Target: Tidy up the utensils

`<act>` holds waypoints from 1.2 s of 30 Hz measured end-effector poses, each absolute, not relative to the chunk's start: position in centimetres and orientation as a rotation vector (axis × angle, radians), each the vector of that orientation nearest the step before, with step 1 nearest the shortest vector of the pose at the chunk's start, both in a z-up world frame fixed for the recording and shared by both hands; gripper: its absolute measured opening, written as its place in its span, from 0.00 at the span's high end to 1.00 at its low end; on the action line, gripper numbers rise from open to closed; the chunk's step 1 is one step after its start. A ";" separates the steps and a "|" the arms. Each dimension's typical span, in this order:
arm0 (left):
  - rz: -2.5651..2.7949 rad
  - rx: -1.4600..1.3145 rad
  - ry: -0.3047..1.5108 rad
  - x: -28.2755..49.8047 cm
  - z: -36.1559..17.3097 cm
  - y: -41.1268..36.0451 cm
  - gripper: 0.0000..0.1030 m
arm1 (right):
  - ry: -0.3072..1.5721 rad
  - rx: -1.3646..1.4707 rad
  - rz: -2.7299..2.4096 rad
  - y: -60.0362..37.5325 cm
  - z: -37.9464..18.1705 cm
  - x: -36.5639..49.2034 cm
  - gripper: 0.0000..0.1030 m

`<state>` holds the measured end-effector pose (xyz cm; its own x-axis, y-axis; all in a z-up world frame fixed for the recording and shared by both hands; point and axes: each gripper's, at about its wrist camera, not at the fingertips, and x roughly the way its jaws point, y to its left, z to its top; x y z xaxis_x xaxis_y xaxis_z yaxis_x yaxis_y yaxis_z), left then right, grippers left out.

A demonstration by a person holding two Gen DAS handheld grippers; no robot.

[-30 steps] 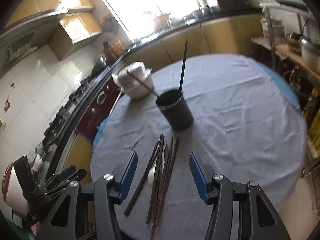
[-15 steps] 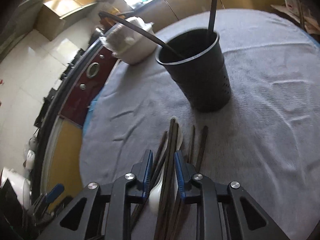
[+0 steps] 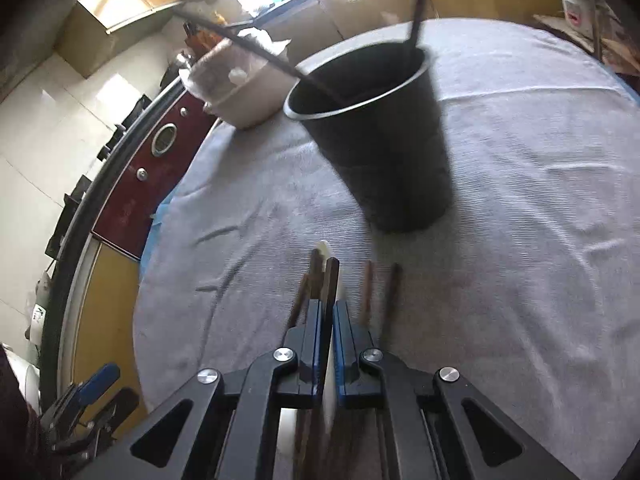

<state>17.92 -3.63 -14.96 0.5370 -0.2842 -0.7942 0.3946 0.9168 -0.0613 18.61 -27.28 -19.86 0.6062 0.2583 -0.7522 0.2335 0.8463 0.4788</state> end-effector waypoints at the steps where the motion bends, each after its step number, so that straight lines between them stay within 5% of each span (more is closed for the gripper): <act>1: -0.425 0.135 0.917 18.1 -15.0 -4.2 0.39 | 0.927 0.601 0.011 -28.0 -19.8 17.9 0.94; 14: -0.637 0.135 1.071 25.2 -17.3 -14.6 0.39 | 0.947 0.643 -0.092 -33.1 -20.7 15.5 0.95; 21: -0.629 0.129 1.177 27.6 -19.7 -16.0 0.79 | 1.000 0.724 -0.057 -34.4 -21.0 16.2 0.94; 27: -0.642 0.133 1.179 27.7 -20.1 -16.1 0.91 | 1.030 0.765 -0.057 -34.6 -22.0 16.5 0.90; 31: -0.626 0.159 1.201 27.8 -21.1 -15.7 0.93 | 1.049 0.748 -0.076 -34.5 -22.1 16.7 0.75; 36: -0.634 0.109 1.168 27.7 -19.6 -13.8 0.93 | 1.068 0.667 -0.113 -32.7 -21.6 18.3 0.73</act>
<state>27.71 -13.76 -19.57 0.2396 -0.4078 -0.8811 0.5169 0.8218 -0.2398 18.30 -32.66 -21.61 0.4957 0.2260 -0.8386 0.3965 0.8001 0.4500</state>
